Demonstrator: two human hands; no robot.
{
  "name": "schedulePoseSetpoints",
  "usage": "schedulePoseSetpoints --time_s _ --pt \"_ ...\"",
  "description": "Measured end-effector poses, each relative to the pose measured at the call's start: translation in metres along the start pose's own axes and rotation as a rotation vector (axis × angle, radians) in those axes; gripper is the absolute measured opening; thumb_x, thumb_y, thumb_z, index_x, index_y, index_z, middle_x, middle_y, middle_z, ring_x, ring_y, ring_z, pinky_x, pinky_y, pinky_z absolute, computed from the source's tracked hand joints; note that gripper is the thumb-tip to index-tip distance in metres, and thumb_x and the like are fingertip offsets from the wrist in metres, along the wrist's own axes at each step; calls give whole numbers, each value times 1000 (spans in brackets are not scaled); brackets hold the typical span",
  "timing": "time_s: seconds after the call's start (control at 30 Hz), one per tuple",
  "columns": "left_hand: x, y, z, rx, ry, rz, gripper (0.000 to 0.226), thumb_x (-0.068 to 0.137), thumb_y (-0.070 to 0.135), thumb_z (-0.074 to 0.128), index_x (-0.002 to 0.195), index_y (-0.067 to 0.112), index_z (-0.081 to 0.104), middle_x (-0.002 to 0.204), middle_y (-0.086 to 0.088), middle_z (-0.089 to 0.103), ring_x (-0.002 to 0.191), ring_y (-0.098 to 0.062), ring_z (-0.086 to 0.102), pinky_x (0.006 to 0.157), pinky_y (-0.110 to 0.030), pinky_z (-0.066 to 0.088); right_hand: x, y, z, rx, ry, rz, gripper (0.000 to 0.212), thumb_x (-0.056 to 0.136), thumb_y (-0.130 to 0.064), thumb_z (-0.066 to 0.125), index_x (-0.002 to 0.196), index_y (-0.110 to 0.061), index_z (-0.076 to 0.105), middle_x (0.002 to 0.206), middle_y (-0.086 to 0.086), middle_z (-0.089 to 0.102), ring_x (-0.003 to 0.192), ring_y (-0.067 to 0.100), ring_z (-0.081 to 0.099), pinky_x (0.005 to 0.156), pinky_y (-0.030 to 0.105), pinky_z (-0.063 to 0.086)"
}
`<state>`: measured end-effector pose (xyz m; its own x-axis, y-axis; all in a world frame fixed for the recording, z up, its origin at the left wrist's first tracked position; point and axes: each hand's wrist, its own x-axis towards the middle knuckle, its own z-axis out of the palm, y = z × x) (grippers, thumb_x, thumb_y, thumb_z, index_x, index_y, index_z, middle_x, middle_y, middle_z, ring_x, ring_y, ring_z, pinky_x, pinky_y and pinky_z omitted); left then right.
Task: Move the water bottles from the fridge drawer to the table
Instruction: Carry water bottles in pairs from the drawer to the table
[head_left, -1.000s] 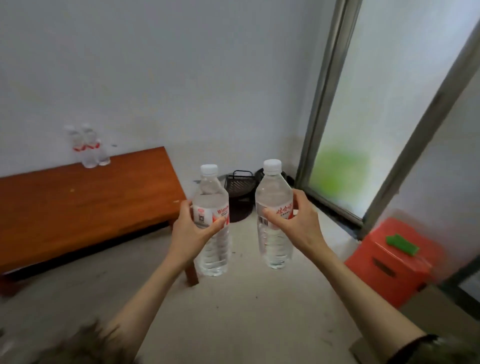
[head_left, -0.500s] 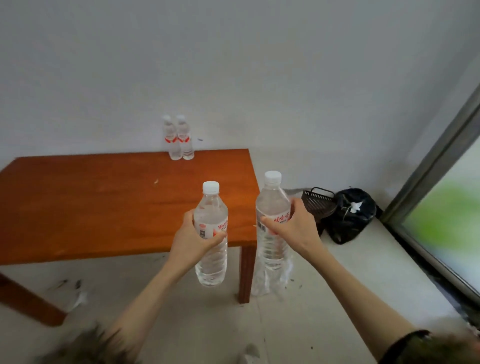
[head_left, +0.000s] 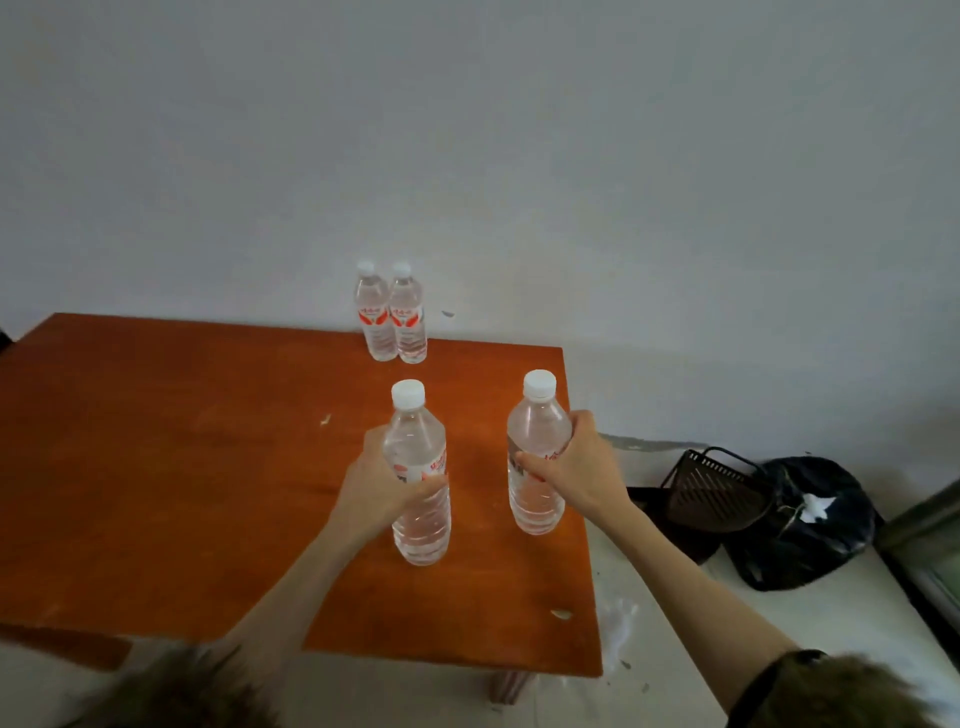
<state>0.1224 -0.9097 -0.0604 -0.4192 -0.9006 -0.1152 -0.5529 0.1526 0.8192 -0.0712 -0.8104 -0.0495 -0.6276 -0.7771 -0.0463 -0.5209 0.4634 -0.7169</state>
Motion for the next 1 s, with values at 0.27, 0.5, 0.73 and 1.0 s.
schedulePoseSetpoints --time_s 0.27,0.5,0.73,1.0 --pt "141 1 20 -35 27 5 88 65 28 82 135 15 30 132 -3 49 118 -23 51 95 -38 46 136 -12 40 -14 3 97 74 68 -44 77 124 -16 38 119 2 56 101 21 59 80 32 51" --pt "270 3 36 -83 21 57 94 63 32 82 137 27 26 135 3 48 122 -20 49 99 -44 45 248 -33 75 65 111 191 71 69 -40 79 120 -11 40 116 7 58 99 22 59 77 31 50" --pt "361 8 60 -23 -6 120 84 63 29 82 129 17 32 126 -4 47 116 -23 50 98 -43 45 323 -37 105 93 188 259 67 68 -37 80 115 -10 42 112 9 60 100 25 61 78 31 51" --pt "389 -1 73 17 -16 162 88 66 28 80 134 12 28 133 -9 41 125 -25 41 103 -41 38 345 -30 125 158 261 294 70 67 -38 80 119 -12 41 115 6 59 103 24 60 83 34 53"
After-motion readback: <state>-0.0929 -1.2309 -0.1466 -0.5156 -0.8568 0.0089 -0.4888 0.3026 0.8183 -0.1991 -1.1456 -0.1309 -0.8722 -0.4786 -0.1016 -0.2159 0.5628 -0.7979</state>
